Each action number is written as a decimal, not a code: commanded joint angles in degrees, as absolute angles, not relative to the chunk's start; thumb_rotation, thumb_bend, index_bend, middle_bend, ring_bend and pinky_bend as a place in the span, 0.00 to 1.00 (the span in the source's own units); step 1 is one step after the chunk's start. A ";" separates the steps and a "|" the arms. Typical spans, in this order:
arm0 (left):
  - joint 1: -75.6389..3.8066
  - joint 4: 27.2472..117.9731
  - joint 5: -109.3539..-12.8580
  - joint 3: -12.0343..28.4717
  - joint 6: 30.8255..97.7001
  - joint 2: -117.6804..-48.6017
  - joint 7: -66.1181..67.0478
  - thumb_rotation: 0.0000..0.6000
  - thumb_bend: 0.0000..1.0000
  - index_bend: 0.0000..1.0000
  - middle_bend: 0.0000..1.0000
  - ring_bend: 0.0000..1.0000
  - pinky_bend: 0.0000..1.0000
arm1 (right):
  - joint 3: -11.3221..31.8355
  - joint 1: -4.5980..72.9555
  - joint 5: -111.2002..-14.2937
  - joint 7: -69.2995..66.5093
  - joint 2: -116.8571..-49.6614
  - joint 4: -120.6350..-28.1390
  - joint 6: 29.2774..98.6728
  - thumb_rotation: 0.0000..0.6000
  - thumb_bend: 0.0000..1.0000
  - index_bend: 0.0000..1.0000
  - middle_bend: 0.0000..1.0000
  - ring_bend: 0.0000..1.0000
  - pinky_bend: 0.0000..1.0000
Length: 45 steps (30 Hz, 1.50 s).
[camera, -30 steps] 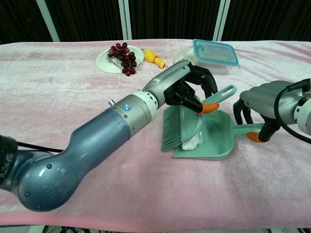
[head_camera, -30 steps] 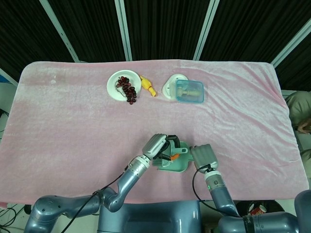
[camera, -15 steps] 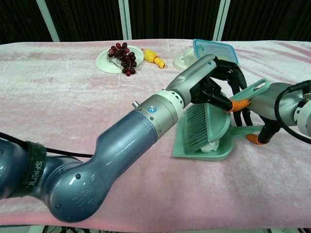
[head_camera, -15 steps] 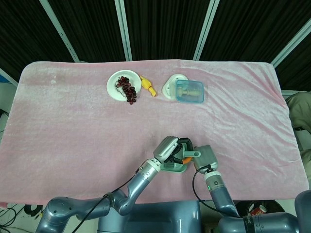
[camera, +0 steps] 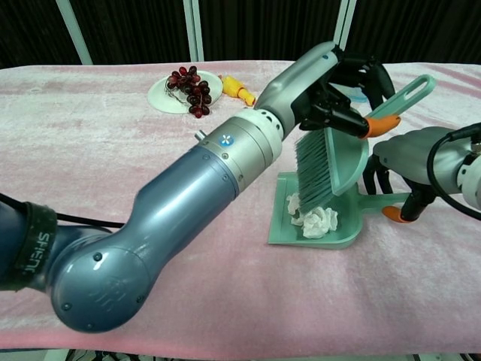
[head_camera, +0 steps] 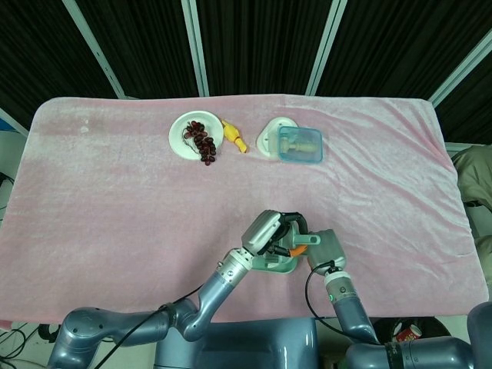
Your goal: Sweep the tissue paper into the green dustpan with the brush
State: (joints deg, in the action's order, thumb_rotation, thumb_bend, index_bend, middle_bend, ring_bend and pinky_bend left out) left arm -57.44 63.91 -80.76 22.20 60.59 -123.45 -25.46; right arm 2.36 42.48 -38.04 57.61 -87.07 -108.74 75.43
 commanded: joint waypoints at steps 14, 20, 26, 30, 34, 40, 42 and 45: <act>-52.47 79.84 -81.11 16.91 55.93 -101.31 -12.30 1.00 0.39 0.67 0.70 0.87 1.00 | 2.94 42.92 -37.36 58.33 -87.07 -109.34 75.77 1.00 0.50 0.67 0.67 0.70 0.78; -49.68 82.19 -78.64 15.87 56.46 -95.76 -9.47 1.00 0.39 0.66 0.69 0.87 1.00 | 2.72 42.97 -37.17 58.62 -87.26 -109.30 75.92 1.00 0.50 0.64 0.59 0.70 0.78; -47.85 81.52 -77.74 14.89 57.26 -92.42 -8.45 1.00 0.39 0.65 0.68 0.87 1.00 | 2.48 43.00 -37.36 58.67 -87.47 -108.63 75.82 1.00 0.45 0.54 0.49 0.70 0.78; -47.16 81.23 -77.48 14.15 57.15 -90.42 -7.33 1.00 0.39 0.65 0.68 0.87 1.00 | 2.53 42.96 -37.30 58.52 -87.59 -108.33 75.80 1.00 0.38 0.49 0.45 0.70 0.78; -46.53 81.18 -76.69 13.52 56.76 -88.97 -6.39 1.00 0.39 0.64 0.68 0.87 1.00 | 2.40 42.88 -37.25 58.64 -87.70 -108.27 75.98 1.00 0.32 0.46 0.43 0.70 0.78; -45.41 82.15 -76.16 11.49 56.11 -86.97 -3.51 1.00 0.39 0.64 0.68 0.87 1.00 | 2.32 42.69 -36.96 59.01 -87.71 -108.57 76.64 1.00 0.27 0.39 0.38 0.69 0.78; -45.02 82.55 -75.98 10.97 56.01 -86.55 -3.12 1.00 0.39 0.64 0.68 0.87 1.00 | 2.23 42.58 -36.97 59.06 -87.66 -108.75 76.85 1.00 0.24 0.33 0.35 0.69 0.78; -44.43 83.42 -75.41 10.10 55.63 -85.67 -1.80 1.00 0.39 0.64 0.68 0.87 1.00 | 1.99 42.32 -37.28 59.09 -87.45 -109.19 77.34 1.00 0.18 0.18 0.25 0.69 0.78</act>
